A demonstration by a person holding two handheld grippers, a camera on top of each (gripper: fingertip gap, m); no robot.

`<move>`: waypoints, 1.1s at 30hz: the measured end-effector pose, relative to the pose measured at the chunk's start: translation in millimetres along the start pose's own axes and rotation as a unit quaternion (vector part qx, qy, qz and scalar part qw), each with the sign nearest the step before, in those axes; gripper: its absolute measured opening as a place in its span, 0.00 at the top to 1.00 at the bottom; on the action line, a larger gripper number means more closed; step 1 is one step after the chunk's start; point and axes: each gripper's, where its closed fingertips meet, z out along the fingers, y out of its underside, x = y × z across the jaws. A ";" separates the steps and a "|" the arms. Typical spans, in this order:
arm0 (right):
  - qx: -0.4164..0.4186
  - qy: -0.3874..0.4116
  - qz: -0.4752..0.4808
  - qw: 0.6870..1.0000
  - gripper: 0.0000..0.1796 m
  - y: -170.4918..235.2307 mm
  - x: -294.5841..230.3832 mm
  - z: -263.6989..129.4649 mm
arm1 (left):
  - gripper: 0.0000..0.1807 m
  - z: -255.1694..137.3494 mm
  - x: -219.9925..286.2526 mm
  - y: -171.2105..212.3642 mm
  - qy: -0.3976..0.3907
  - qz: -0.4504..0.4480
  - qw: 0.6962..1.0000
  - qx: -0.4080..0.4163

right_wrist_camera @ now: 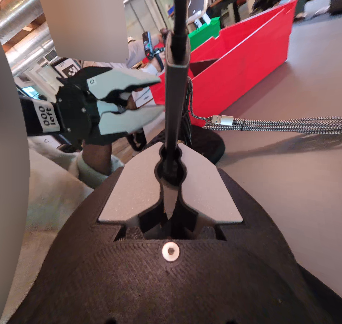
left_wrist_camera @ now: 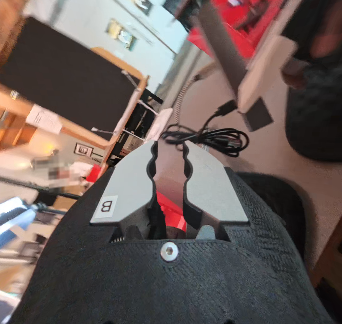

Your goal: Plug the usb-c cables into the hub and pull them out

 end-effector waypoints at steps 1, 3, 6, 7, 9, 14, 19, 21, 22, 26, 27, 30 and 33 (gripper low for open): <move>0.013 0.005 -0.005 1.000 0.95 -4.8 0.3 -4.6 | 0.85 -6.0 -11.7 -0.5 -0.023 -0.064 0.997 0.029; 0.038 0.014 -0.018 0.999 0.95 -16.0 0.1 -13.6 | 0.82 -17.4 -24.4 -5.5 -0.031 -0.218 0.969 0.114; 0.062 0.036 -0.050 0.996 0.95 -32.9 -0.8 -25.2 | 0.80 -25.8 -26.3 -11.4 0.014 -0.416 0.878 0.238; 0.072 0.040 -0.060 0.995 0.95 -39.9 -2.3 -29.4 | 0.80 -25.3 -23.3 -11.7 0.027 -0.444 0.856 0.263; 0.095 0.047 -0.078 0.991 0.95 -57.1 -6.5 -39.4 | 0.78 -18.6 -16.5 -7.5 0.034 -0.473 0.835 0.280; 0.156 0.064 -0.136 0.976 0.95 -118.3 -18.1 -75.1 | 0.76 -4.4 -6.1 -4.7 0.061 -0.503 0.809 0.297; 0.248 0.097 -0.214 0.940 0.95 -201.8 -39.2 -130.6 | 0.75 -2.9 -6.2 -0.7 0.085 -0.529 0.788 0.302; 0.281 0.127 -0.239 0.921 0.95 -227.9 -45.4 -155.3 | 0.75 -5.7 -5.5 -2.6 0.083 -0.519 0.792 0.311; 0.291 0.142 -0.247 0.913 0.95 -237.1 -46.7 -166.5 | 0.75 -7.8 -5.4 -4.0 0.080 -0.513 0.794 0.317; 0.282 0.251 -0.255 0.890 0.95 -249.1 -21.7 -205.0 | 0.77 -13.2 -8.4 -3.3 0.060 -0.507 0.794 0.332; 0.266 0.284 -0.251 0.886 0.95 -245.8 -8.7 -213.1 | 0.77 -13.6 -8.3 -3.5 0.059 -0.505 0.794 0.333; 0.211 0.394 -0.223 0.867 0.95 -227.1 36.7 -240.4 | 0.78 -12.9 -6.2 -5.0 0.060 -0.497 0.801 0.329; 0.134 0.485 -0.181 0.845 0.95 -200.0 79.5 -263.7 | 0.78 -12.3 -3.6 -6.9 0.060 -0.486 0.808 0.327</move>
